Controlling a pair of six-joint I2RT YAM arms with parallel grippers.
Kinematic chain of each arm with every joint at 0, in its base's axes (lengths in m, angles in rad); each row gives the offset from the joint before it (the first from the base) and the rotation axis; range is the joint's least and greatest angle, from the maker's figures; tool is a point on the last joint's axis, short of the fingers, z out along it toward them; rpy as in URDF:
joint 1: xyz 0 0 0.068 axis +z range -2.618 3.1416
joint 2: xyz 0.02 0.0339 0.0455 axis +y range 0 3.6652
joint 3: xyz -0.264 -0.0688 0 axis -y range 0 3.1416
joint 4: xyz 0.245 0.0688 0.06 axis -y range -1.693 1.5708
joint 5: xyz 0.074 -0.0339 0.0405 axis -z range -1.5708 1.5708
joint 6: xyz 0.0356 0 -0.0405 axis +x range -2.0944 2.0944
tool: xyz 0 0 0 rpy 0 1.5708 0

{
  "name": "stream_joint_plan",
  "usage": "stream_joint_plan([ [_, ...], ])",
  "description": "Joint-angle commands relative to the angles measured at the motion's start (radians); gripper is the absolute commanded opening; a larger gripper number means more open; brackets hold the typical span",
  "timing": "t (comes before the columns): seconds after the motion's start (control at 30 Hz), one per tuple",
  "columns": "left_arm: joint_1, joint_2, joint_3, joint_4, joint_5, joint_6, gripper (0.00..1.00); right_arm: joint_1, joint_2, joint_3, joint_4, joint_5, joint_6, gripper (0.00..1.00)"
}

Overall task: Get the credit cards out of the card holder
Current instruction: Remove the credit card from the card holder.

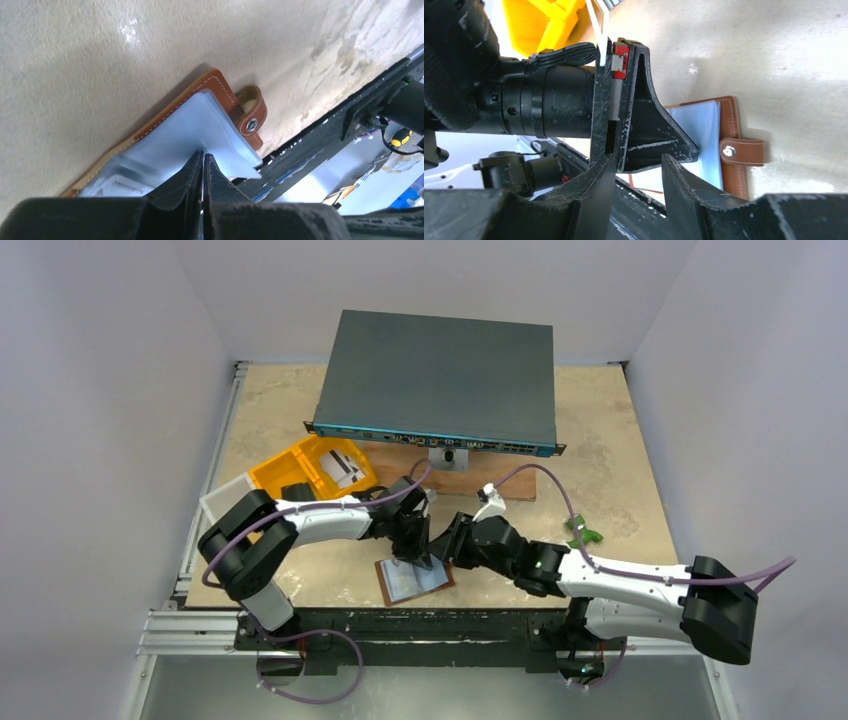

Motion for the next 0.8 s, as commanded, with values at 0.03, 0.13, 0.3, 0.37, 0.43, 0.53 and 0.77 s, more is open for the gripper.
stream_joint_plan([
  [0.03,-0.015,0.041,0.043,0.065,0.016,-0.046,0.03,-0.003,-0.006,-0.001,-0.071,0.031,-0.087,0.39],
  [0.13,-0.015,0.018,0.04,0.046,-0.002,-0.044,0.04,-0.001,0.029,0.012,-0.06,0.005,-0.115,0.37],
  [0.3,-0.015,-0.037,0.023,0.011,-0.03,-0.037,0.06,0.013,0.107,0.036,-0.009,-0.039,-0.145,0.26],
  [0.37,-0.016,-0.049,0.018,0.002,-0.037,-0.034,0.06,0.027,0.14,0.053,0.006,-0.048,-0.154,0.22],
  [0.43,-0.015,-0.056,0.01,-0.001,-0.042,-0.034,0.06,0.04,0.171,0.07,0.016,-0.05,-0.156,0.19],
  [0.53,-0.015,-0.072,-0.006,-0.004,-0.048,-0.036,0.06,0.043,0.206,0.072,0.017,-0.046,-0.131,0.14],
  [0.77,-0.012,-0.22,-0.073,-0.098,-0.136,-0.029,0.06,0.043,0.242,0.061,-0.034,-0.014,-0.076,0.07],
])
